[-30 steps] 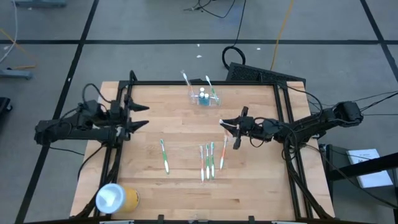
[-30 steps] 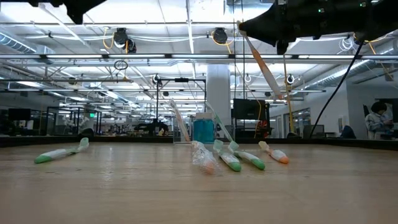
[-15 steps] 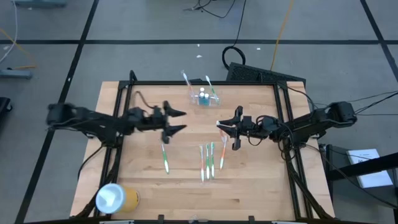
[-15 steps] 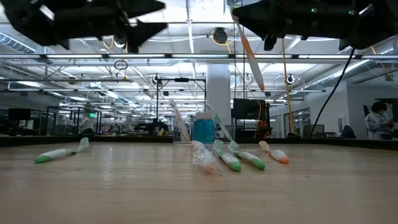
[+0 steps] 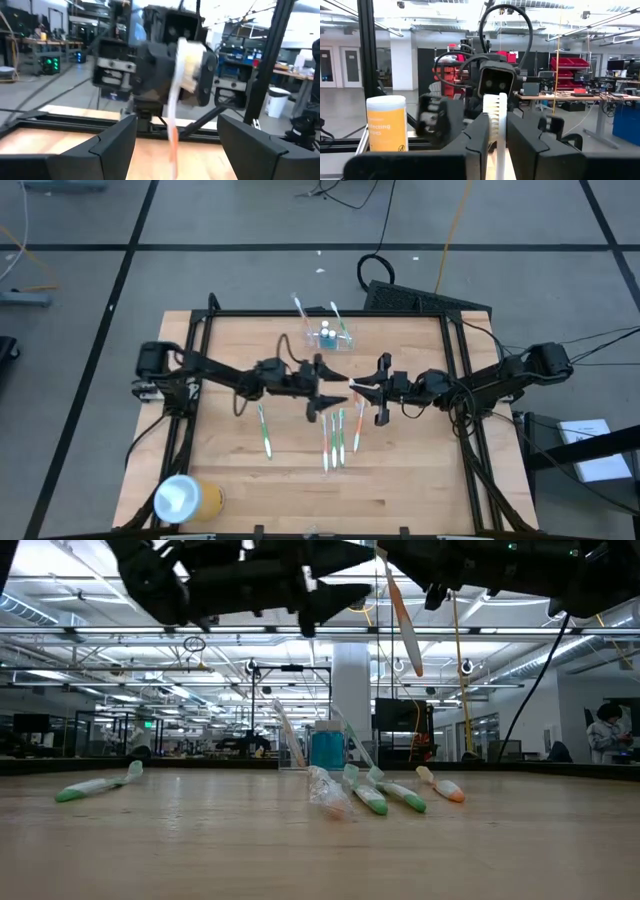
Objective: Pick & Place toothbrushing station
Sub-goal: Put the orange toothbrush into the transparent organizer
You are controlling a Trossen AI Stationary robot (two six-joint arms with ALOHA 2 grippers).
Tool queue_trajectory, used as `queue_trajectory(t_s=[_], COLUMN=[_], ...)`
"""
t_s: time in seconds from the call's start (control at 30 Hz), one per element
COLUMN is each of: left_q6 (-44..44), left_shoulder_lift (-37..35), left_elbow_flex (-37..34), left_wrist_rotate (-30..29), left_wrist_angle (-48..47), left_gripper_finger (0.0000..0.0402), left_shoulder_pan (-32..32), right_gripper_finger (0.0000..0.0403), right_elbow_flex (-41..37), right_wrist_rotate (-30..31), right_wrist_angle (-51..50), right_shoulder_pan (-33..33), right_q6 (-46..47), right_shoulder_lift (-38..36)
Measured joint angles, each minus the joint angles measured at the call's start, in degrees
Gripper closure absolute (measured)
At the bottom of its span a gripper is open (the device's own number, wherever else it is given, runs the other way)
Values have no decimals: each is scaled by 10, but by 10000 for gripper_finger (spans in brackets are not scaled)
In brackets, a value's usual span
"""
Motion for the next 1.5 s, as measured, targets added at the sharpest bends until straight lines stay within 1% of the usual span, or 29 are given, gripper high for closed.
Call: queue_trajectory(t_s=[0.1,0.23,0.5,0.57,0.67,0.9,1.3,1.4,1.5], left_q6=[0,7,8,7,2,4,4,5,2], left_shoulder_lift=[32,54,58,58,58,58,58,58,58], left_elbow_flex=[33,62,71,71,71,71,71,71,71], left_wrist_rotate=[2,1,-1,-1,-1,-1,7,15,14], left_wrist_angle=[-3,-2,-5,-5,-10,-7,0,0,-3], left_gripper_finger=[117,117,117,123,150,244,381,385,369], left_shoulder_pan=[-8,-14,-4,0,6,7,6,7,7], right_gripper_finger=[353,353,353,353,353,353,353,348,323], right_elbow_flex=[0,0,0,0,0,0,0,0,0], right_wrist_rotate=[0,0,0,0,0,0,2,2,2], right_wrist_angle=[-1,0,0,0,-1,-5,-5,-7,-12], right_shoulder_pan=[0,0,0,0,0,0,0,0,0], right_q6=[0,1,2,2,2,2,3,1,-13], right_shoulder_lift=[0,0,0,0,0,0,0,0,-4])
